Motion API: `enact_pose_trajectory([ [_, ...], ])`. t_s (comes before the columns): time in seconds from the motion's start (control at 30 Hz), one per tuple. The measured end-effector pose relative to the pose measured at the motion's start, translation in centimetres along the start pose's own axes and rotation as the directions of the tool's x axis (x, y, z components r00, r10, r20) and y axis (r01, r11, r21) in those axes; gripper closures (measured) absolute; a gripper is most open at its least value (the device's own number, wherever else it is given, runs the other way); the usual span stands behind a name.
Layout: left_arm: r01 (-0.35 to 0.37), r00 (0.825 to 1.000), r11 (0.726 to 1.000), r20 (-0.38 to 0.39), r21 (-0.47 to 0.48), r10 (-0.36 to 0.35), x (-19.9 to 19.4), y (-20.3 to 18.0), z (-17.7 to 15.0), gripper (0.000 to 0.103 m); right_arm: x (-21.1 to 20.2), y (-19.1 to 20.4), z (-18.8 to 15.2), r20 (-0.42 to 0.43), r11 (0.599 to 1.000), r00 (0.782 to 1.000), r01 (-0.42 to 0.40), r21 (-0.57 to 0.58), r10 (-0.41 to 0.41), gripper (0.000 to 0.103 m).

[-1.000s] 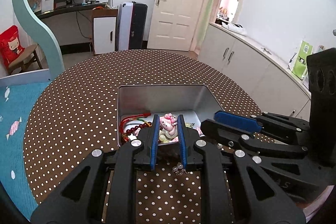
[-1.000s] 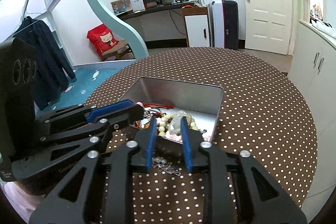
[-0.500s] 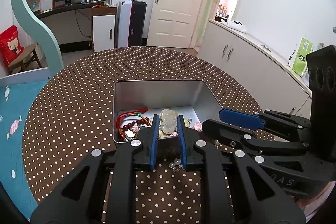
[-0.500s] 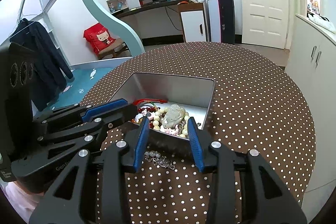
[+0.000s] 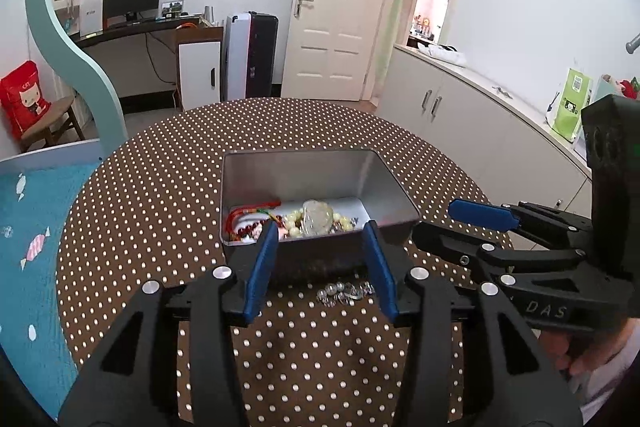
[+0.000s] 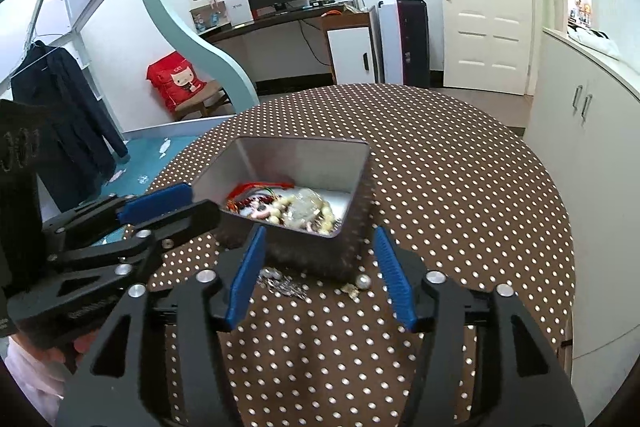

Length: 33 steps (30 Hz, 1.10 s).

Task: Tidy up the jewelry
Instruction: 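Move both open grippers back to the silver chain and pearl earring, then grasp the silver bead chain with the left gripper while the right gripper grasps the pearl earring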

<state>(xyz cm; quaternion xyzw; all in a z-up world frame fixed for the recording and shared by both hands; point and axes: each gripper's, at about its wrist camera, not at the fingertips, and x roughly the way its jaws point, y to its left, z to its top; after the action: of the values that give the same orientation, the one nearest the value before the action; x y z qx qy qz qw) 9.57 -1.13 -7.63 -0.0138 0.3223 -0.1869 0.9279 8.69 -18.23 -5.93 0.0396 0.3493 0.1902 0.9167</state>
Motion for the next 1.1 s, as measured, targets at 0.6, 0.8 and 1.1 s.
enact_pose_trajectory([
  [0.6,0.015,0.987,1.000,-0.160,-0.008,-0.016,3.8,-0.5,-3.5,0.054,4.8,-1.3,-2.5,-0.139,0.998,0.989,0.048,-0.039,-0.053,0.064],
  [0.8,0.040,0.980,0.999,-0.193,-0.013,-0.042,5.6,-0.7,-3.9,0.063,5.2,-0.5,-2.6,-0.132,0.993,0.989,0.053,-0.103,-0.066,0.086],
  [1.1,0.039,0.977,0.998,-0.210,-0.050,-0.048,7.1,0.1,-3.8,0.098,4.9,-1.3,-3.0,-0.138,0.996,0.990,0.024,-0.088,-0.036,0.093],
])
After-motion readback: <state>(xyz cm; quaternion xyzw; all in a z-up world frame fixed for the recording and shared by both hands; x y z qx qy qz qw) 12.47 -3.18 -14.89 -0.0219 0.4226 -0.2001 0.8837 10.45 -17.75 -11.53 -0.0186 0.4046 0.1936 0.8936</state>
